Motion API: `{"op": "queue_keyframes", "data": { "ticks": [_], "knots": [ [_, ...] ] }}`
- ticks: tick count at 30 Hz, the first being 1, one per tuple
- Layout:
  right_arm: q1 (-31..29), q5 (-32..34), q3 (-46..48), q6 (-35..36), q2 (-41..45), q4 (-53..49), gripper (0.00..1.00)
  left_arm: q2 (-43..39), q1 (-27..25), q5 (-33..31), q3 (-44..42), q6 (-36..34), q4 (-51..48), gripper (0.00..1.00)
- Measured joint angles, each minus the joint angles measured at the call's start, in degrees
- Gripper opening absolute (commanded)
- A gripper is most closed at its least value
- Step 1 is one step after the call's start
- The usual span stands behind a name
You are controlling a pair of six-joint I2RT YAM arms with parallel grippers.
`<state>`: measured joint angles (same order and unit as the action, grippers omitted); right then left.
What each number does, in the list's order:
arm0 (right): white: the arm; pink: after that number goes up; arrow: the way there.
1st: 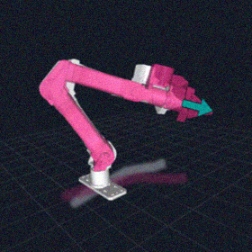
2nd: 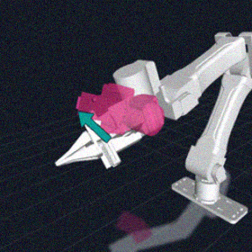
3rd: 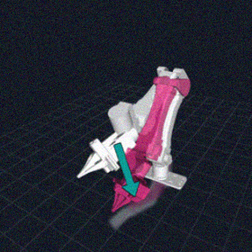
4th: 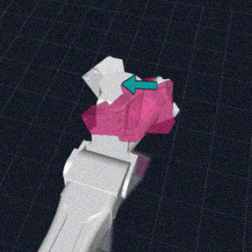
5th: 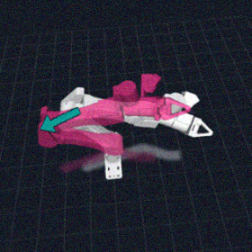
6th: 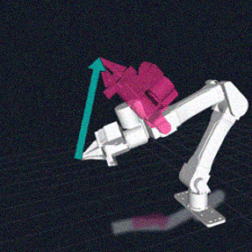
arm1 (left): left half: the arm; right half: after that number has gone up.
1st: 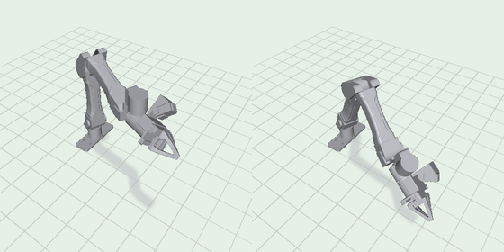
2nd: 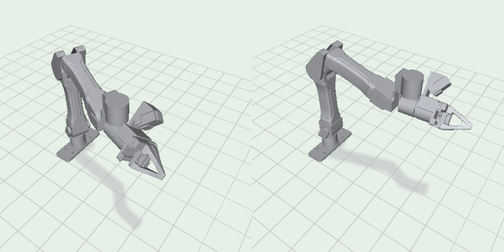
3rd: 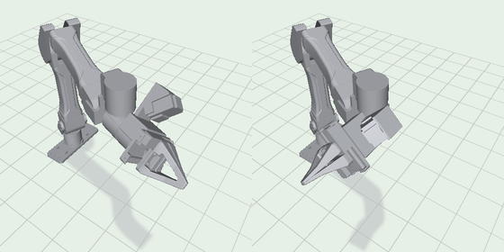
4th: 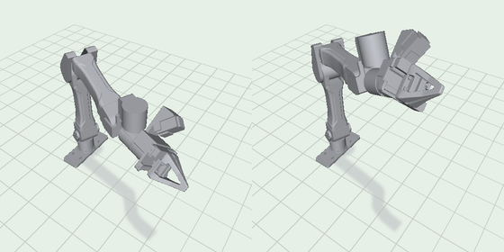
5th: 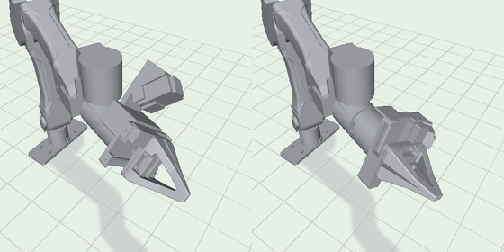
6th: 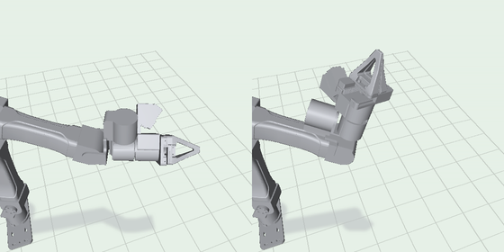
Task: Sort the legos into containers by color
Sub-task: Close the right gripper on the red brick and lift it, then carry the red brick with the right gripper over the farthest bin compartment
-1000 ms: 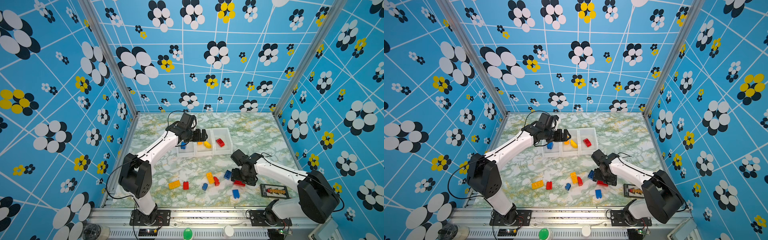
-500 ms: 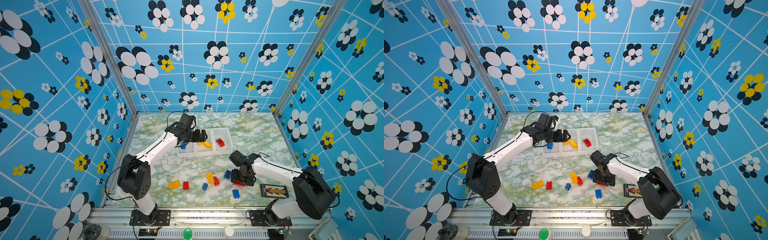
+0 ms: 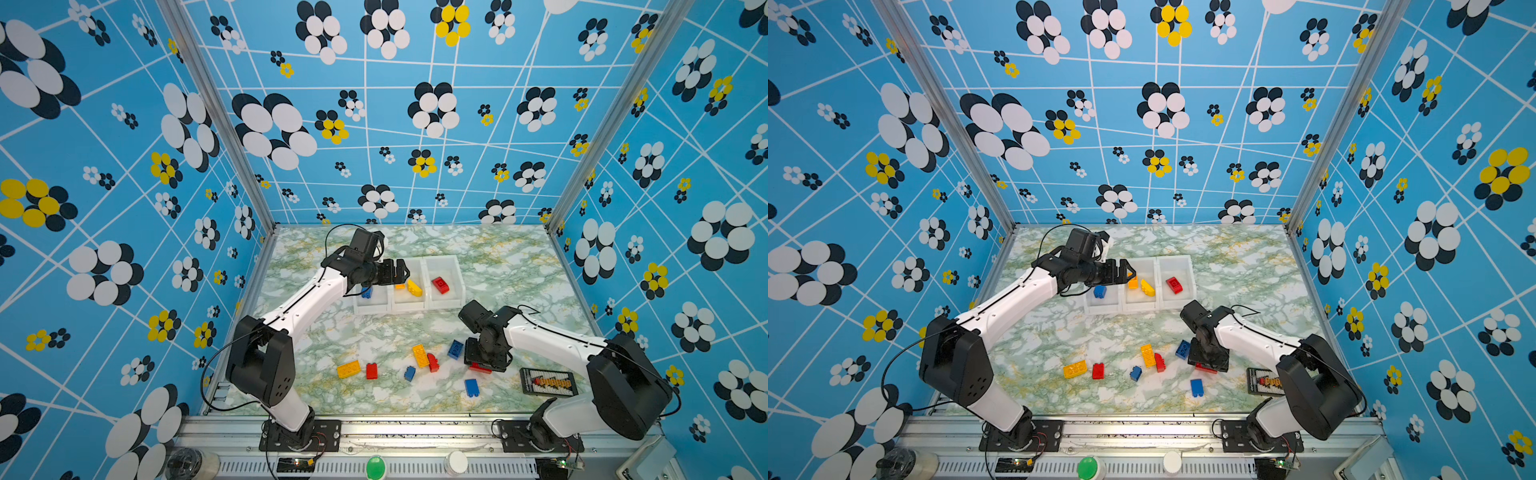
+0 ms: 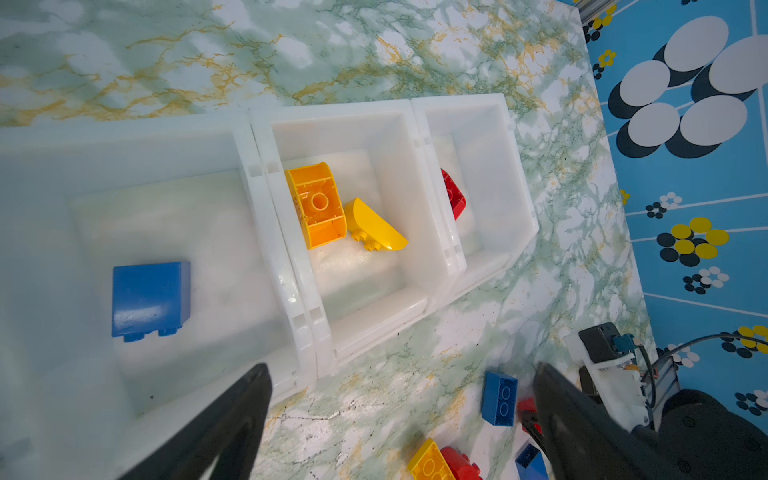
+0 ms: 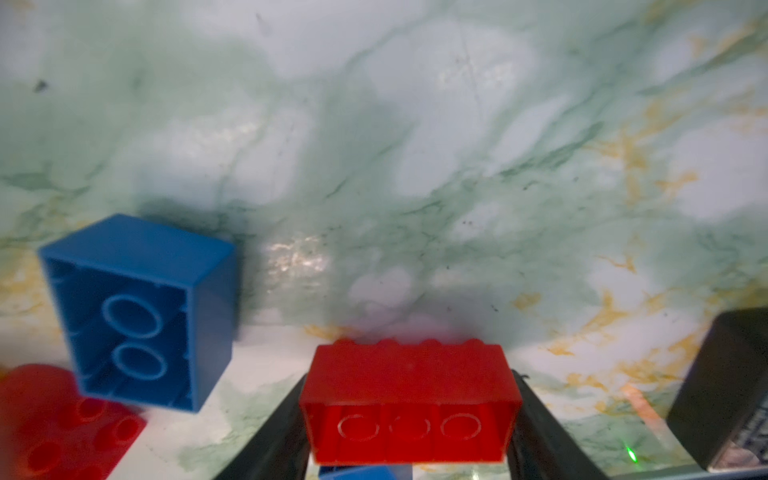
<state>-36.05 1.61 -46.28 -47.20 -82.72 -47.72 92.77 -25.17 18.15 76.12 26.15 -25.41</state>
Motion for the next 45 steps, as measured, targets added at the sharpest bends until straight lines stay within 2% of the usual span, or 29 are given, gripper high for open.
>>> {"op": "queue_keyframes", "data": {
  "ticks": [8, 12, 32, 45],
  "knots": [
    [-0.1, 1.4, -11.2, -0.5, 1.5, -3.0, 0.62, -3.9, 1.2, 0.8, -3.5, -0.1, 0.7, 0.99],
    [-0.1, 1.6, -18.5, -0.6, -0.3, -3.2, 0.62, -5.9, 1.3, 1.0, -5.6, -0.3, 1.0, 0.99],
    [8.6, -1.6, -53.5, 10.3, -27.4, -4.2, 0.61, -12.3, 2.5, -1.4, -13.5, 1.3, 1.0, 0.99],
    [12.6, -2.4, -69.4, 13.8, -43.0, -6.1, 0.61, -16.3, 3.2, -3.8, -15.1, 2.0, -0.3, 0.99]
  ]
}}
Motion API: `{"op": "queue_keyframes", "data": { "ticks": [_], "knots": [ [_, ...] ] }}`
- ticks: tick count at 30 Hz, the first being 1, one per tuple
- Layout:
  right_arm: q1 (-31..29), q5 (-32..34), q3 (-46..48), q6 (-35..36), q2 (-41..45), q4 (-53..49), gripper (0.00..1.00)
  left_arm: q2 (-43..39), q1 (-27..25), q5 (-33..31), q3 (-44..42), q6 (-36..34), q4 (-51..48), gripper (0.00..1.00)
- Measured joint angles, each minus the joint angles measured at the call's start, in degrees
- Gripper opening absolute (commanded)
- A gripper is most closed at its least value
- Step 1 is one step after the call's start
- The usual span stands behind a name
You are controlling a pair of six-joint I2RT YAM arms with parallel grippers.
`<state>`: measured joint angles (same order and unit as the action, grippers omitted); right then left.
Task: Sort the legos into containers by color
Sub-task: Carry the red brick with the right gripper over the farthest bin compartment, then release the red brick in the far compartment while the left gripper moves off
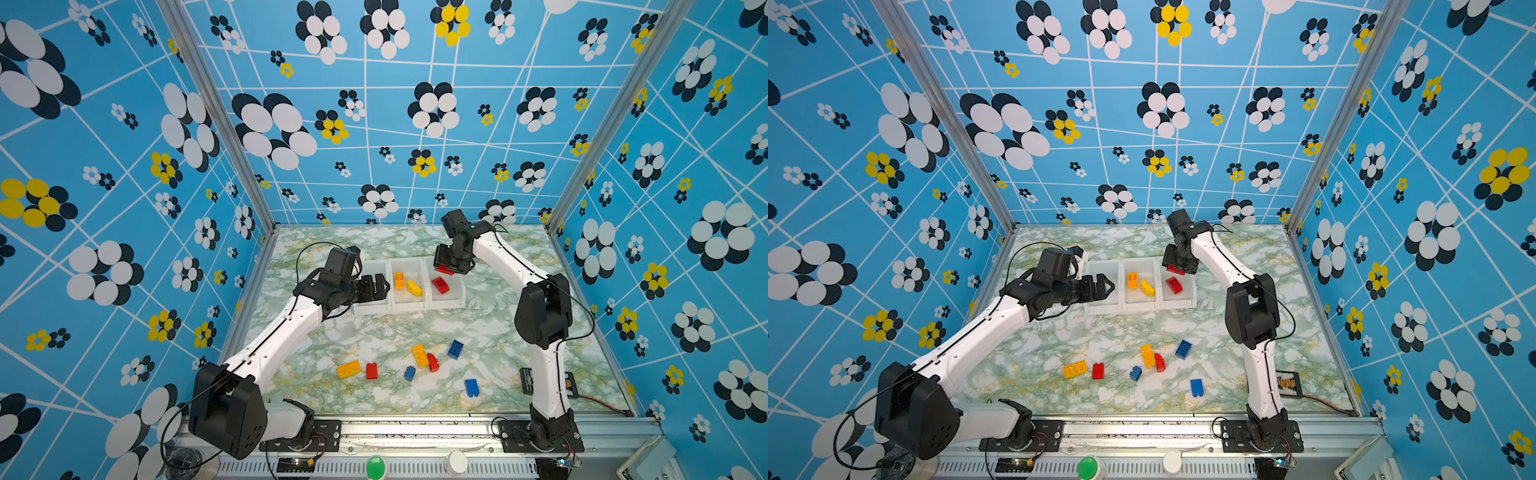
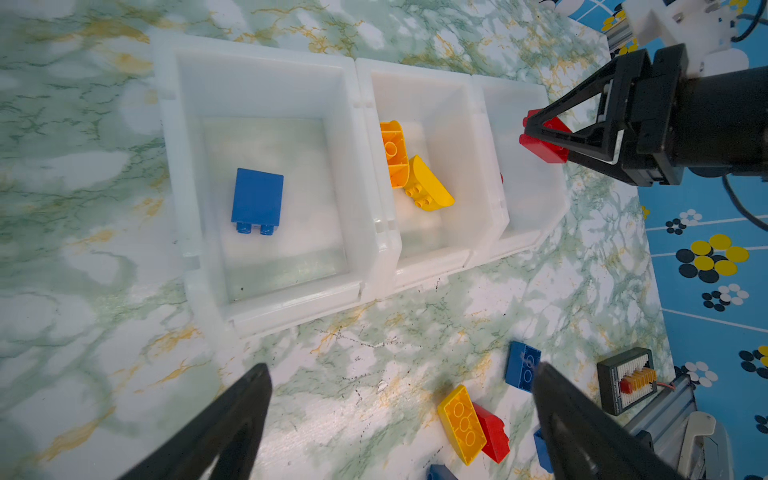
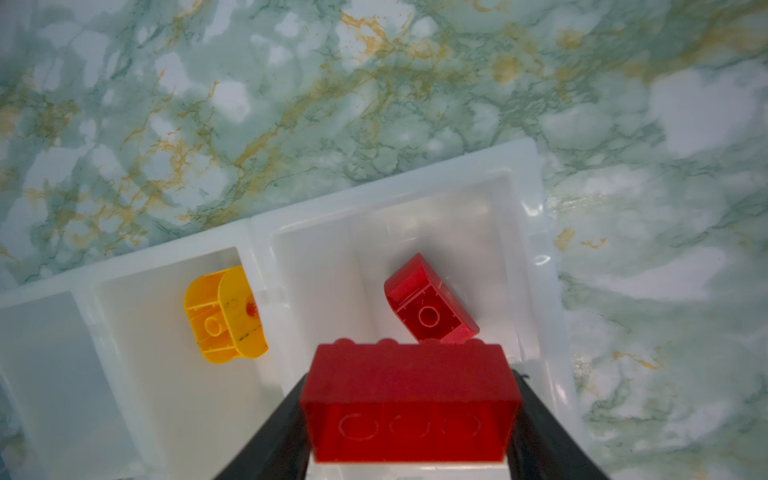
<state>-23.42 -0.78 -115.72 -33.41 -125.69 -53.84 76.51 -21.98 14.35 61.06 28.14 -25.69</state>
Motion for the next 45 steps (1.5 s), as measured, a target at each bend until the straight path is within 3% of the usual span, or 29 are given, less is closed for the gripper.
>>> {"op": "queue_keyframes", "data": {
  "ticks": [6, 13, 26, 35, 45],
  "knots": [
    [0.7, 0.0, -6.5, 1.3, -6.0, -1.4, 0.65, -1.0, 0.0, -1.3, -1.6, 0.9, -0.5, 0.99],
    [0.6, -0.6, -8.2, 2.0, -7.8, -3.0, 0.80, -3.1, 0.2, -2.9, -3.2, 1.3, -2.2, 0.99],
    [0.6, -1.7, -8.8, 3.8, -7.6, -3.4, 0.84, -7.6, 0.3, -6.3, -5.9, 3.5, -5.0, 1.00],
    [0.6, -4.1, 0.0, 5.2, 0.2, -3.3, 0.87, -12.7, -0.5, -9.1, -9.2, 7.5, -11.3, 0.99],
    [0.6, -6.9, 12.1, 5.4, 11.6, -1.9, 0.88, -17.2, -5.2, -11.3, -13.3, 11.0, -20.8, 0.95]
  ]
}}
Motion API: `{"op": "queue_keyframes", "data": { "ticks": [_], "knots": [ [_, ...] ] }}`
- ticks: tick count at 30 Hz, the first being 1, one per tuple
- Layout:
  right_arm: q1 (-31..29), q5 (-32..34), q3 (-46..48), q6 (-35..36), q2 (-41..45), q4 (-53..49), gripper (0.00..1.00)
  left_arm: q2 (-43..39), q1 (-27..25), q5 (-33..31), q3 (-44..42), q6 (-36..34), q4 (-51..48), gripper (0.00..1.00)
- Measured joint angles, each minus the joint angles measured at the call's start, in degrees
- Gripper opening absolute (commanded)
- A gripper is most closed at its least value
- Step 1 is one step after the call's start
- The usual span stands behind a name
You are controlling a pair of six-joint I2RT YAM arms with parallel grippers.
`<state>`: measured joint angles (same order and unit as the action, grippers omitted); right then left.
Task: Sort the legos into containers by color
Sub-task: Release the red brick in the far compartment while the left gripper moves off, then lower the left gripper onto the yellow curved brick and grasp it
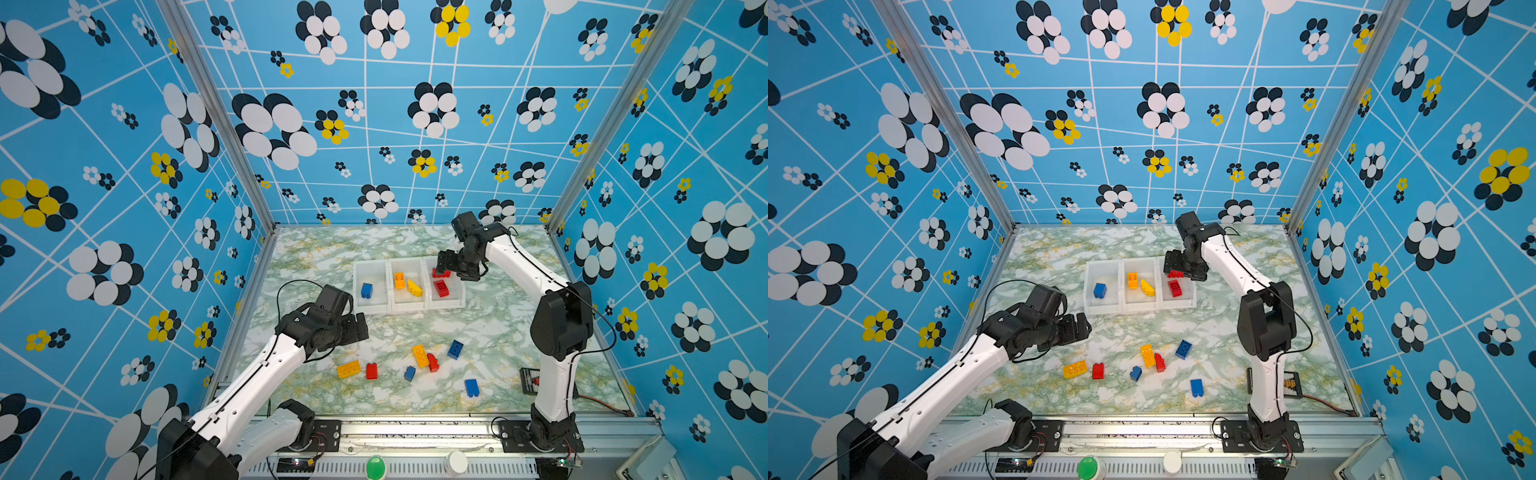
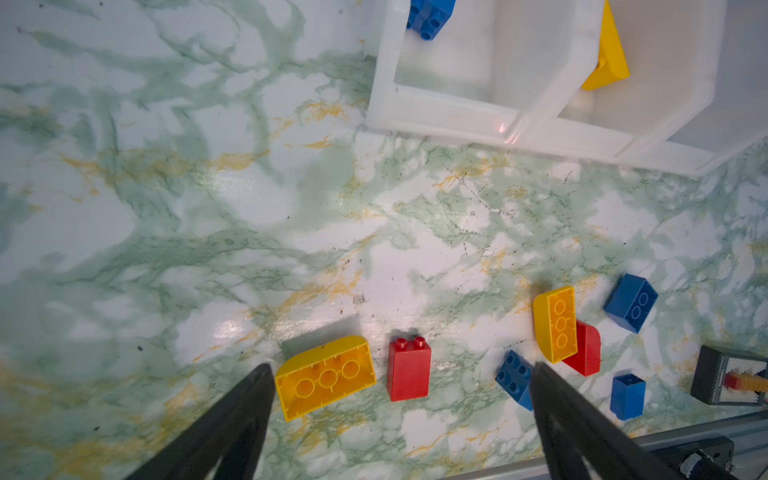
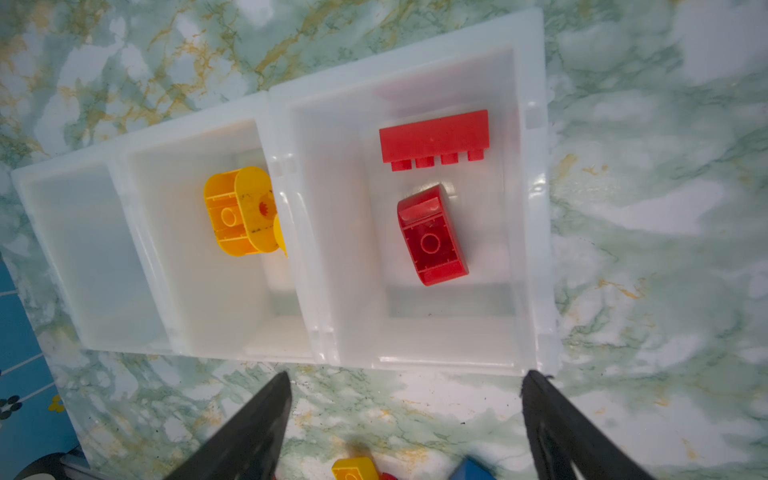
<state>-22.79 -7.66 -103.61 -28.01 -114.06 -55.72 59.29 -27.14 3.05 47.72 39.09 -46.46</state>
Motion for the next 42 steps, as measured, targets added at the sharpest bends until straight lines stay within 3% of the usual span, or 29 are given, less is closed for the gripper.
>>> {"op": "queue_keyframes", "data": {
  "ticks": [9, 17, 27, 42],
  "knots": [
    [-0.5, -0.7, 7.3, -0.3, 3.9, 1.2, 0.89, -0.9, -4.3, 0.2, -3.2, 0.9, -4.7, 0.91],
    [-0.9, -0.6, 10.2, -1.1, 7.9, 1.6, 0.89, -0.5, -4.9, 0.8, -7.6, 7.3, -5.0, 0.92],
    [-1.2, -0.5, 13.5, -1.4, 9.8, 2.1, 0.90, 5.1, -5.2, 0.5, -7.9, 11.8, -4.1, 0.92],
    [-1.7, -0.3, 15.0, -2.2, 10.7, 2.1, 0.90, 12.5, -5.2, 0.3, -8.0, 12.8, -1.5, 0.91]
  ]
}}
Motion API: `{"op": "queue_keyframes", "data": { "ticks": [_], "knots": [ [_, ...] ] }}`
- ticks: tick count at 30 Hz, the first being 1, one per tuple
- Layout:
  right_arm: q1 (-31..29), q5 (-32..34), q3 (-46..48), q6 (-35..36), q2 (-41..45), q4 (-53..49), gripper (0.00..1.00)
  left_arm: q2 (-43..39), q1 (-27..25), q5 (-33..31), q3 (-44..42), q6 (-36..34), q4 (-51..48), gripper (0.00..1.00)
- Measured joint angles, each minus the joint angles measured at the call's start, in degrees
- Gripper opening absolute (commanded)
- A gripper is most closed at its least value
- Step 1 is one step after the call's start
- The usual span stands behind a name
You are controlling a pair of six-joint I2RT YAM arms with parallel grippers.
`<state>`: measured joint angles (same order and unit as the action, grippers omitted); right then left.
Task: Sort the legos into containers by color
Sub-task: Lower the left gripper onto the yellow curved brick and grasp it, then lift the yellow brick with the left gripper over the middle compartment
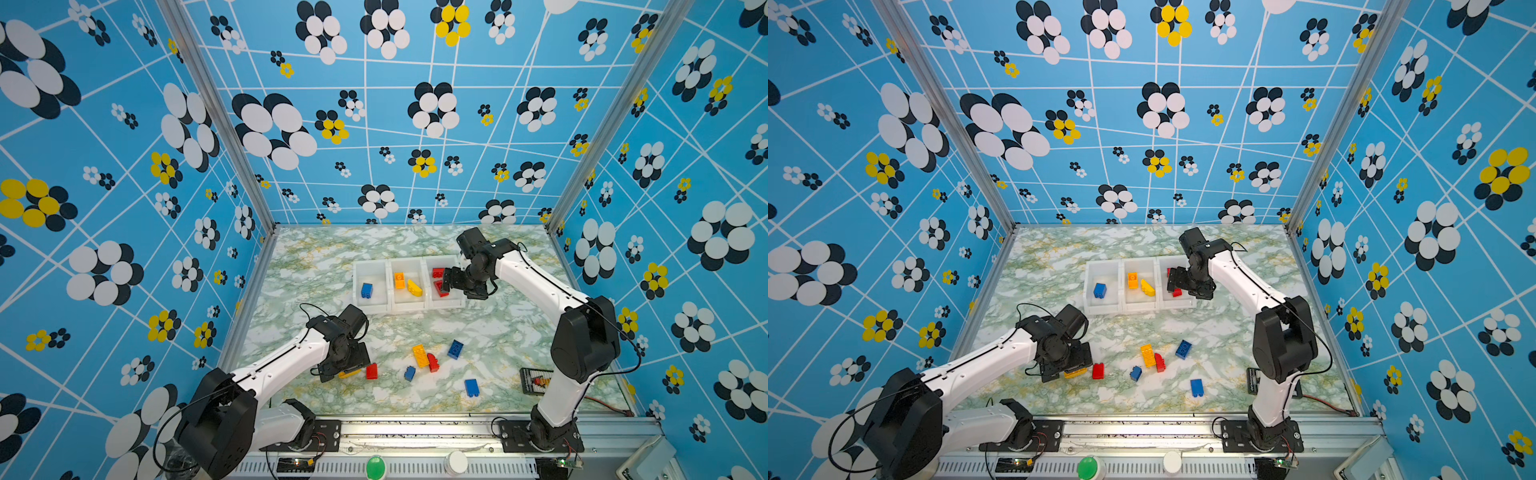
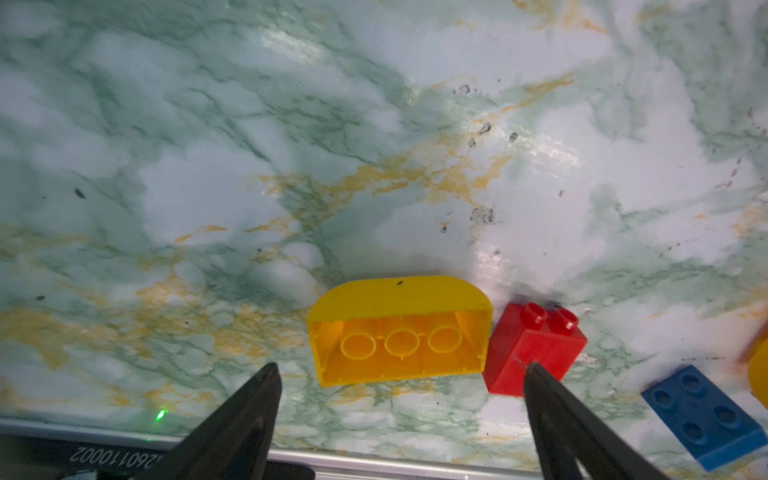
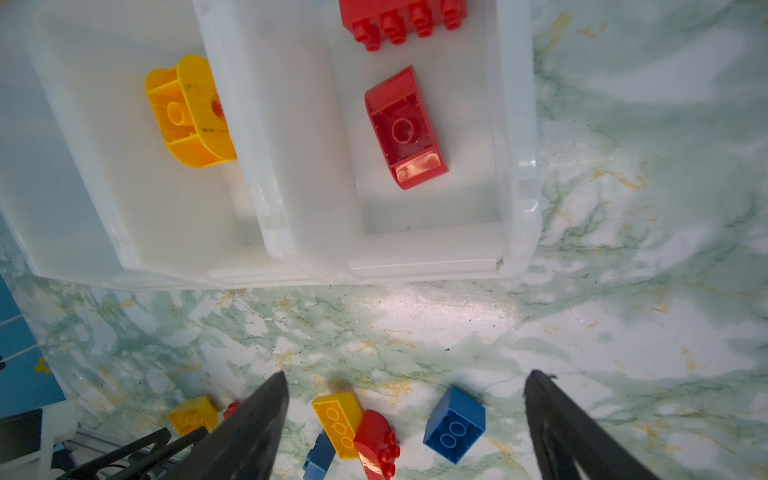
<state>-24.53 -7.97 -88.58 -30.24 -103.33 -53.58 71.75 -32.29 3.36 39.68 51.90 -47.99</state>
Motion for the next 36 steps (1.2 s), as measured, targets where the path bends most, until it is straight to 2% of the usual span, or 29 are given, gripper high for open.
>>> {"op": "queue_keyframes", "data": {
  "ticks": [15, 36],
  "knots": [
    [-0.1, 0.2, 0.0, -0.4, 0.9, 0.0, 0.90, 4.2, 0.0, -0.5, 0.0, 0.0, 2.0, 0.83],
    [-0.1, 0.2, 1.0, -0.4, 1.1, 0.1, 0.90, 5.6, 0.0, -1.3, 0.0, 0.2, 2.6, 0.61]
  ]
}}
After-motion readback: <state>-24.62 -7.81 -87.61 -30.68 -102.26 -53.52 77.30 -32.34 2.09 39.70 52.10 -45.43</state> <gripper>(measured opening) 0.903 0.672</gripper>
